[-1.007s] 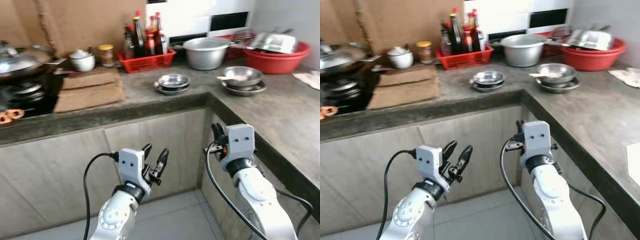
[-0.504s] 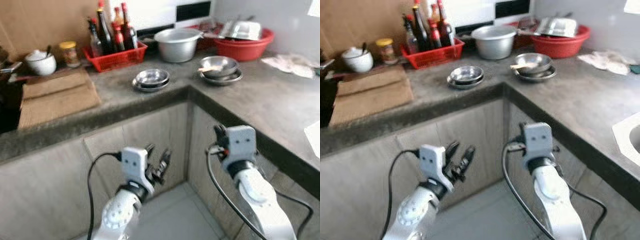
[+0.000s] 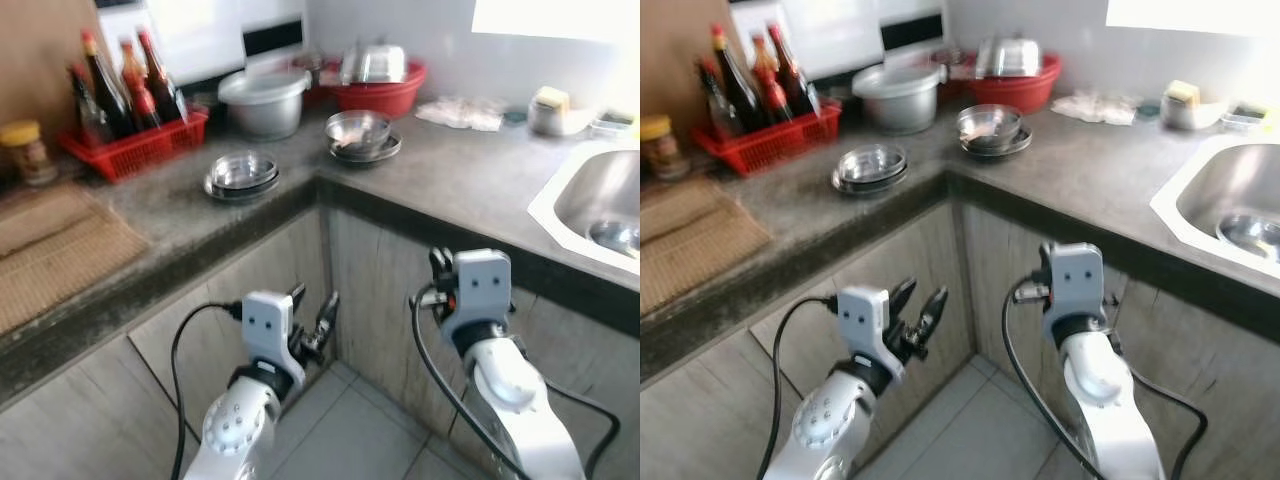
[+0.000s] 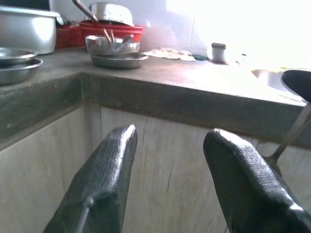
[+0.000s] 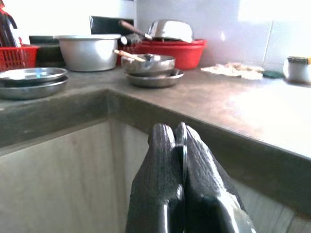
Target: Kitchen organization
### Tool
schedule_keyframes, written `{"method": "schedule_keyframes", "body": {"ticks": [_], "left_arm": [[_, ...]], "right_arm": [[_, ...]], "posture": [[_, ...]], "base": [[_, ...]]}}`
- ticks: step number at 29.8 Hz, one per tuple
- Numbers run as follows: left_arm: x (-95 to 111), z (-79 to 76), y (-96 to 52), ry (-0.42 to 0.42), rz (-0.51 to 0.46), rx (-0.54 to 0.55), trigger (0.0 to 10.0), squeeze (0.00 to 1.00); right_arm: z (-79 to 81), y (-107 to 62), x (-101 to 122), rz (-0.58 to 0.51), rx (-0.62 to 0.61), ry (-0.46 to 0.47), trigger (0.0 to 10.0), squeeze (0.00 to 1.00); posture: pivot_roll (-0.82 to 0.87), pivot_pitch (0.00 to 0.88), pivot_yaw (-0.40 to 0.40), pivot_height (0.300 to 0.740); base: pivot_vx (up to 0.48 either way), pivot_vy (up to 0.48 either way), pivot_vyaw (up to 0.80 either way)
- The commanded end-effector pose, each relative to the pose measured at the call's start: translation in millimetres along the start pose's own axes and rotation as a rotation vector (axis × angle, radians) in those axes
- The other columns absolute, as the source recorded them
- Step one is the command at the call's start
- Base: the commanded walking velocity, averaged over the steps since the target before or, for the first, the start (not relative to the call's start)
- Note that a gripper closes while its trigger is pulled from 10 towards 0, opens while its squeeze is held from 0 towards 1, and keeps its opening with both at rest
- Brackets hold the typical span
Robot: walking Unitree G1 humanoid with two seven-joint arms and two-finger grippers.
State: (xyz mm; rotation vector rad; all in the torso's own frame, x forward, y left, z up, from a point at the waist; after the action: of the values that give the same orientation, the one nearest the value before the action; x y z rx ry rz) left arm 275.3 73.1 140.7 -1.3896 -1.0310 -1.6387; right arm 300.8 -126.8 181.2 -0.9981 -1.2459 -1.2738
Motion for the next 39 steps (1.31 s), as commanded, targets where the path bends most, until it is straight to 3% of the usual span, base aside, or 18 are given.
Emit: {"method": "schedule_keyframes", "body": {"ticks": [1, 12, 13, 25, 30, 39], "left_arm": [[1.2, -1.3, 1.1, 0.025, -0.011, -0.012, 10.0, 0.00], [1.2, -3.0, 2.4, 0.044, -0.010, -0.018, 10.0, 0.00], [0.1, -2.3, 2.5, 0.011, -0.004, -0.010, 10.0, 0.00], [-0.8, 0.0, 3.4, 0.002, 0.004, 0.010, 10.0, 0.00], [3.4, 2.6, 4.0, 0.011, -0.012, 0.023, 10.0, 0.00], [11.7, 5.8, 8.8, 0.026, -0.038, 0.043, 10.0, 0.00]], "right_arm": [[1.6, 1.3, 7.2, -0.021, 0.003, -0.009, 10.0, 0.00], [1.5, 2.1, 9.7, -0.032, -0.003, -0.010, 10.0, 0.00], [1.9, 2.4, 9.5, -0.031, -0.003, -0.010, 10.0, 0.00], [2.5, 5.7, 15.5, -0.046, 0.000, -0.011, 10.0, 0.00], [7.9, 10.9, 38.0, -0.122, 0.028, -0.010, 10.0, 0.00], [10.3, 25.8, 94.0, -0.313, 0.066, -0.020, 10.0, 0.00]], "posture": [[0.06, 0.013, 0.041, 0.740], [0.06, 0.004, 0.045, 0.740], [0.06, 0.003, 0.044, 0.740], [0.06, 0.014, 0.041, 0.740], [0.06, 0.015, 0.042, 0.740], [0.06, 0.015, 0.036, 0.740]], "base": [[0.000, -0.345, -0.78], [0.022, -0.451, -0.78], [0.000, 0.000, -0.77], [0.000, 0.000, -0.77], [0.000, 0.000, -0.31], [0.432, 0.000, 0.00]]}}
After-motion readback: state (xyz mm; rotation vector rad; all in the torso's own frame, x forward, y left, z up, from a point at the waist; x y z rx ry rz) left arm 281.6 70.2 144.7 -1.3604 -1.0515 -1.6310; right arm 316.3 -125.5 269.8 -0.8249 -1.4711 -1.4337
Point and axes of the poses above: a point about 5 cm out from each wrist's last joint towards the gripper, its own y axis pointing out of the wrist towards the gripper, its own x axis along the axis of the wrist's last joint, z = x × y, the point moved 4 cm from there along y, pointing out of the wrist towards the gripper, and after that the axes turned 10 degrees about y, right-handed, at the moved point
